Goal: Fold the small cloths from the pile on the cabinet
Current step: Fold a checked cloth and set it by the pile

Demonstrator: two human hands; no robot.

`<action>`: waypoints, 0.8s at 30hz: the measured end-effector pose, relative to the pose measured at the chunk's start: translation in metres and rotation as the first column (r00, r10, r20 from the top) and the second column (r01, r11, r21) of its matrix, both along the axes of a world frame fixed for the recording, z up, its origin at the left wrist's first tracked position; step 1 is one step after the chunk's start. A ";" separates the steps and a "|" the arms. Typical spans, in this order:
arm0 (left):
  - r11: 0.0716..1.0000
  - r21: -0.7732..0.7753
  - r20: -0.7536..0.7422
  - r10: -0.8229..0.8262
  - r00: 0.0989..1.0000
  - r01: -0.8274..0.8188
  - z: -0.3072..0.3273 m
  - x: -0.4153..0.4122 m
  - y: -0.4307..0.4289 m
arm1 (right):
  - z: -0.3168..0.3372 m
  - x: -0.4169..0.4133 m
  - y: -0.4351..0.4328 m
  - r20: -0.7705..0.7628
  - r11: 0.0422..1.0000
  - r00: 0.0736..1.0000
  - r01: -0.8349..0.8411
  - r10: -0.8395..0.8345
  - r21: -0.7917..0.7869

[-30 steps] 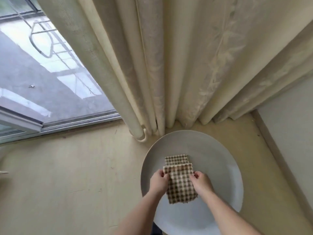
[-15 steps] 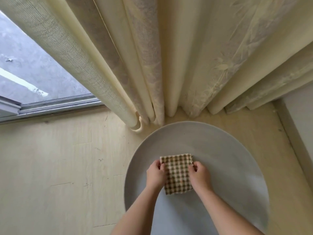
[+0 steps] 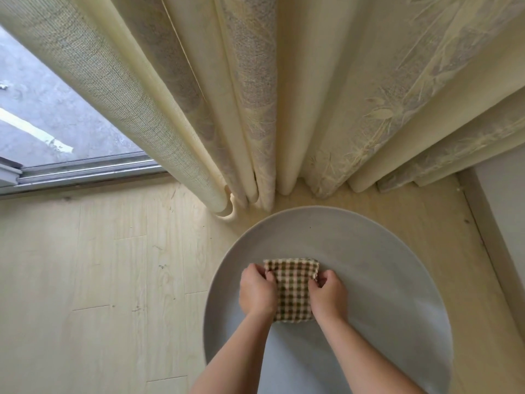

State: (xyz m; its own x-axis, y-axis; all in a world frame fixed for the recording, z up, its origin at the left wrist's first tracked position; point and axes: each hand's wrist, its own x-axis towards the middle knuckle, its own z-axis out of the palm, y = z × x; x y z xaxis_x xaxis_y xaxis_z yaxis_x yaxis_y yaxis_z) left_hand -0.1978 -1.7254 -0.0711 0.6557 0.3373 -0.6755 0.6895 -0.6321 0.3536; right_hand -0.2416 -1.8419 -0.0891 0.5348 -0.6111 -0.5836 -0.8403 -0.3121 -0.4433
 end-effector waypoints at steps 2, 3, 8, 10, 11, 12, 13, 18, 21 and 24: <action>1.000 -0.004 0.050 0.011 0.999 -0.010 -0.001 0.010 0.006 | 0.000 0.010 0.004 0.053 1.000 0.999 0.006 -0.008 0.024; 1.000 -0.009 0.055 0.005 0.998 -0.005 -0.002 0.013 0.011 | 0.000 0.014 0.006 0.078 0.999 0.997 0.003 -0.006 0.032; 0.997 -0.063 0.022 -0.051 0.998 0.052 0.021 0.003 0.033 | 0.021 0.010 0.003 0.118 0.999 0.993 -0.019 0.016 0.030; 0.990 -0.126 0.040 -0.063 0.997 0.068 0.044 -0.007 0.039 | 0.047 0.002 0.001 0.134 0.997 0.989 -0.072 0.067 0.035; 0.983 -0.164 0.059 -0.076 0.995 0.084 0.060 -0.013 0.042 | 0.063 -0.002 0.000 0.160 0.993 0.982 -0.107 0.099 0.046; 0.974 -0.203 0.086 -0.084 0.993 0.100 0.078 -0.020 0.046 | 0.081 -0.006 0.001 0.191 0.987 0.972 -0.150 0.137 0.054; 0.964 -0.239 0.120 -0.089 0.989 0.116 0.099 -0.026 0.051 | 0.100 -0.011 0.003 0.221 0.979 0.959 -0.194 0.177 0.060; 0.929 -0.341 0.274 -0.046 0.961 0.141 0.233 -0.073 0.081 | 0.233 -0.041 0.028 0.369 0.925 0.887 -0.351 0.279 0.144; 0.913 -0.375 0.380 -0.007 0.925 0.161 0.303 -0.105 0.107 | 0.315 -0.062 0.055 0.494 0.892 0.815 -0.424 0.303 0.153; 0.896 -0.393 0.470 0.003 0.883 0.206 0.360 -0.139 0.144 | 0.379 -0.086 0.089 0.566 0.843 0.739 -0.520 0.364 0.137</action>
